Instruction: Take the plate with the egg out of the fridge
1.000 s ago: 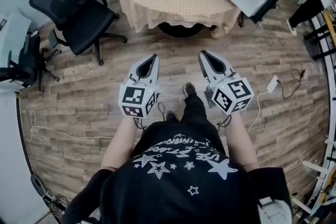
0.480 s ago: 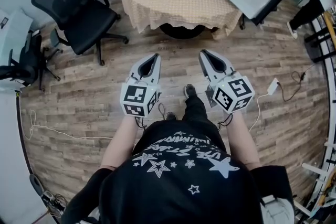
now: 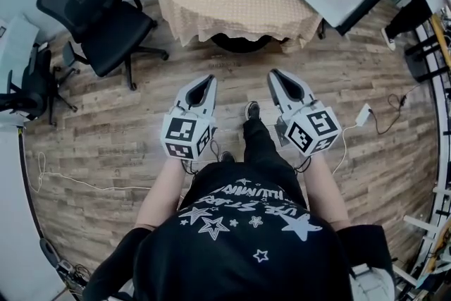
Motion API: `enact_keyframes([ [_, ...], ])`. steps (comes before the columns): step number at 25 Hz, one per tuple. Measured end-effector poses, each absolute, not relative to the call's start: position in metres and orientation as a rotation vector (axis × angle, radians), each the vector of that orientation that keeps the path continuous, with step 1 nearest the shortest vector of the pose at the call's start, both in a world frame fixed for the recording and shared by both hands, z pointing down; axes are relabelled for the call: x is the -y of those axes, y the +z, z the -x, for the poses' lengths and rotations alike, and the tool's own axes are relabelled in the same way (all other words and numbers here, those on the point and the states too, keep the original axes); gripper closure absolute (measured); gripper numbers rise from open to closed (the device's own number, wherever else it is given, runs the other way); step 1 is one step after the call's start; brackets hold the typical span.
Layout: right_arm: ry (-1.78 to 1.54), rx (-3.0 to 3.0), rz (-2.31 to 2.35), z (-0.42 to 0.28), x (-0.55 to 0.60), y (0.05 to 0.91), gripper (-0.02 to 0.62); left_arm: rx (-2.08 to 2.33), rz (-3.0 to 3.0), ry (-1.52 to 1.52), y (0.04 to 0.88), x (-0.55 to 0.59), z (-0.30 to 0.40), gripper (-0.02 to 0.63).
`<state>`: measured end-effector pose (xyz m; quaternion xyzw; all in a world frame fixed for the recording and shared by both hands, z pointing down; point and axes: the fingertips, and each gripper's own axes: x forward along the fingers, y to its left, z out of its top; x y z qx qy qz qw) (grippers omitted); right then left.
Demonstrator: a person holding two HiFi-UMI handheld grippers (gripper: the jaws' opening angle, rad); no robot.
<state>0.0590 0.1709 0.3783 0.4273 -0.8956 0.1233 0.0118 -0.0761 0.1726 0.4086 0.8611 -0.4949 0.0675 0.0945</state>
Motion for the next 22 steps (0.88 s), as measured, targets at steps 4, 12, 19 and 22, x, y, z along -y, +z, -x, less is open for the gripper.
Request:
enact_keyframes([
  [4, 0.387, 2.782, -1.356, -0.065, -0.151, 0.383, 0.563, 1.485, -2.540, 0.221, 0.413, -0.158, 0.076, 0.598],
  [12, 0.425, 2.751, -1.355, -0.068, -0.104, 0.396, 0.569, 1.506, -2.512, 0.250, 0.420, -0.124, 0.077, 0.598],
  [19, 0.400, 2.768, -1.349, -0.073, -0.050, 0.393, 0.569, 1.516, -2.513, 0.244, 0.416, -0.072, 0.069, 0.598],
  [22, 0.418, 2.773, -1.361, -0.079, -0.023, 0.392, 0.569, 1.517, -2.517, 0.247, 0.415, -0.046, 0.064, 0.597],
])
